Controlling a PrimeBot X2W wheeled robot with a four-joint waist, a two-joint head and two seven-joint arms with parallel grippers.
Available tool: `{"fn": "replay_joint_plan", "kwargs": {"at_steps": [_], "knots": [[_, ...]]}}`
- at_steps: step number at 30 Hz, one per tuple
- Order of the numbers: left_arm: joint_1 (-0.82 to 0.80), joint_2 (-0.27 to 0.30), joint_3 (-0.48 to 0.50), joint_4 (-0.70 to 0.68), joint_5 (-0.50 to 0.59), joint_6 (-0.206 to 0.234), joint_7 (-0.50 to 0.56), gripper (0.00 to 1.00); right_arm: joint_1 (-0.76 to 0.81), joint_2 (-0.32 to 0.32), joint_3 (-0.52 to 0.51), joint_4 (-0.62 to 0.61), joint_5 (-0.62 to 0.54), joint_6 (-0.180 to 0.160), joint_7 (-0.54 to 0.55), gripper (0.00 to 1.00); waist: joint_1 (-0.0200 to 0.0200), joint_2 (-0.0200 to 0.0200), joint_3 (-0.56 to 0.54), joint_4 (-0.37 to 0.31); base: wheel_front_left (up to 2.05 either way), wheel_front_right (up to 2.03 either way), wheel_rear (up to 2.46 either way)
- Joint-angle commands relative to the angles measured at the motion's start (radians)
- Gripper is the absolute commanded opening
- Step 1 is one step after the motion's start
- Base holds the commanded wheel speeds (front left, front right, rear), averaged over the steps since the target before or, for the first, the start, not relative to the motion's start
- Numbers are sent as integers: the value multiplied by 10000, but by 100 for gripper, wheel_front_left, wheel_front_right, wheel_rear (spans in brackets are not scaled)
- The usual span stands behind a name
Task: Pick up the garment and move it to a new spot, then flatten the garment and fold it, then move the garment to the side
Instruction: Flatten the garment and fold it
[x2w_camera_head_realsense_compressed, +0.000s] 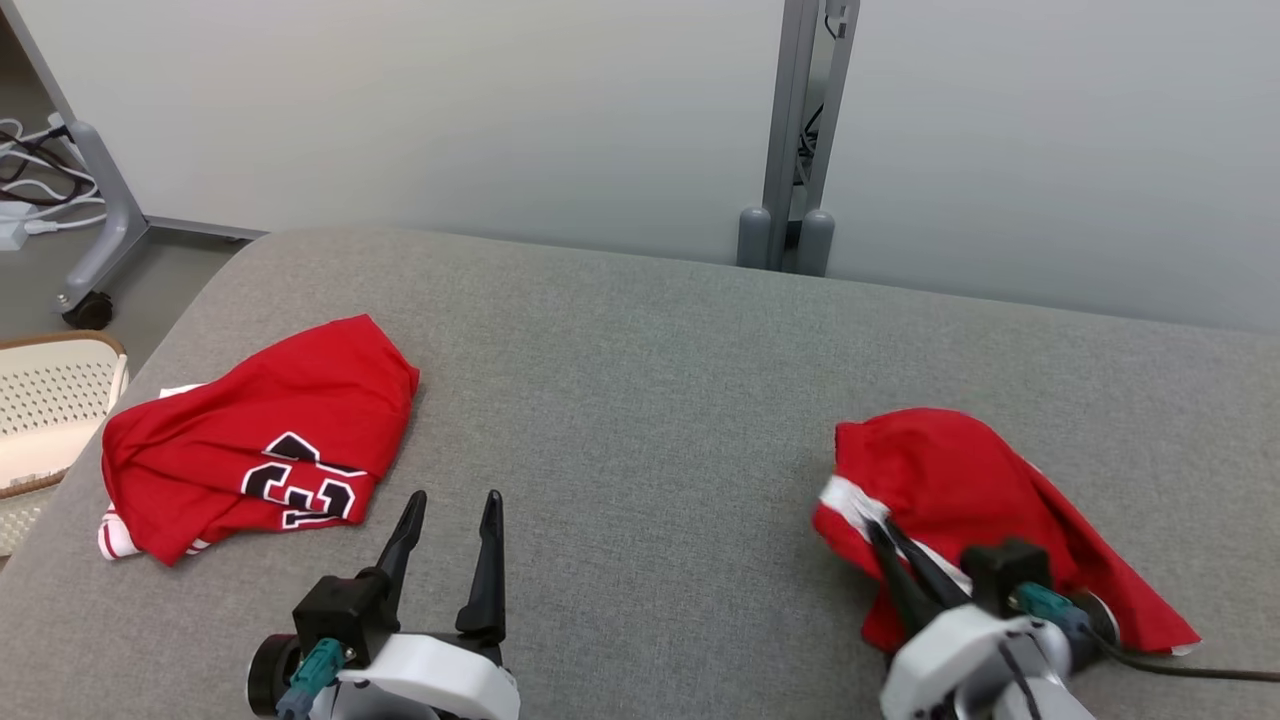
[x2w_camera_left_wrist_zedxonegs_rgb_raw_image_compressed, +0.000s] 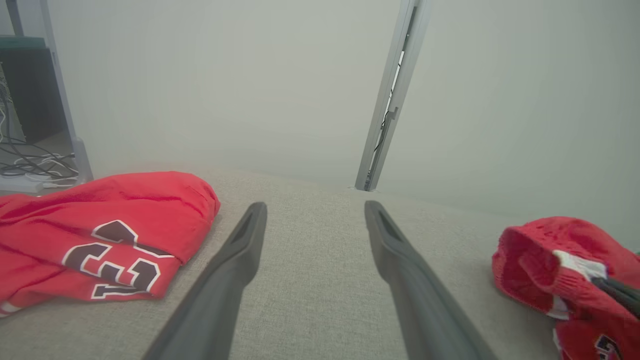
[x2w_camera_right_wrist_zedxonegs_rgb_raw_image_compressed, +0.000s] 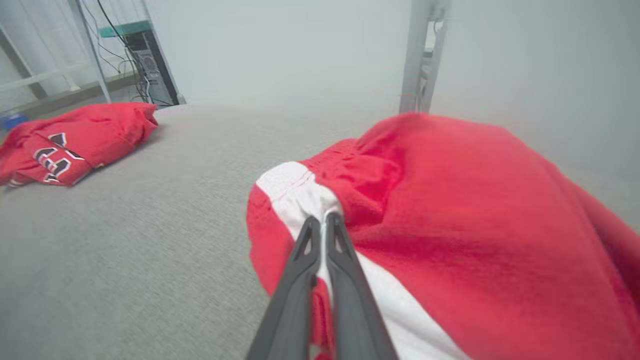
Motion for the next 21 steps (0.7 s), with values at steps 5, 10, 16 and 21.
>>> {"fn": "replay_joint_plan", "kwargs": {"at_steps": [5,10,16,21], "knots": [[-25,42,-392,80,-205,-31,-31,100,-727,-50,1661,-1214,1470,2,-33,0,-1,0,-179,4,0,0,0],[-10,39,-701,76,-807,72,-31,100,-1677,-44,2860,-2045,3165,2,-33,0,-1,0,-233,216,0,0,0],[-163,41,-966,-26,-1092,224,-31,100,-2940,-64,2927,-3144,6138,2,-35,0,-1,0,-231,560,0,0,0],[-83,33,-958,-81,-1051,277,-31,100,-3130,-59,951,-1976,7416,6,-34,0,-1,0,-193,663,0,0,0]]}}
